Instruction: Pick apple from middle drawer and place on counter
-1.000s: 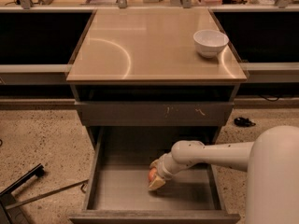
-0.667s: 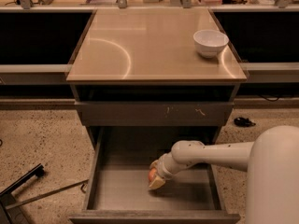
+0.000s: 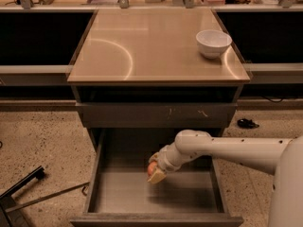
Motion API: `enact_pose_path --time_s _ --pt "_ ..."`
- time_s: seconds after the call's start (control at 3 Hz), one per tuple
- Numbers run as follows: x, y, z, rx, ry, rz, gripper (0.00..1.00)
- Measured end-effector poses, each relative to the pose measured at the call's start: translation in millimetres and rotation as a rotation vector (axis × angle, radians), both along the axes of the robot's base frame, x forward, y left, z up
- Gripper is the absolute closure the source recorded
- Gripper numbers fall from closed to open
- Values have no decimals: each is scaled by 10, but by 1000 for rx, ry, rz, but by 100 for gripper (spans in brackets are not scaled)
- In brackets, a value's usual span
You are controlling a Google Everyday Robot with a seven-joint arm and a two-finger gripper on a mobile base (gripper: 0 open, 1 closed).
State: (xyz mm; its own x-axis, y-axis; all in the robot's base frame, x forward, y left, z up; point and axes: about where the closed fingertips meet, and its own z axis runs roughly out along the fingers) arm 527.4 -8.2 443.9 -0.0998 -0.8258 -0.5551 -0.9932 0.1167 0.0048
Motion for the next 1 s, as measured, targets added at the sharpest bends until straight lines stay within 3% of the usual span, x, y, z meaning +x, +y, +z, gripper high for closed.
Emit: enact_pose_path --time_s 0.33,1.0 --pt "-76 156 700 24 14 69 100" --pt "-72 201 773 8 14 81 100"
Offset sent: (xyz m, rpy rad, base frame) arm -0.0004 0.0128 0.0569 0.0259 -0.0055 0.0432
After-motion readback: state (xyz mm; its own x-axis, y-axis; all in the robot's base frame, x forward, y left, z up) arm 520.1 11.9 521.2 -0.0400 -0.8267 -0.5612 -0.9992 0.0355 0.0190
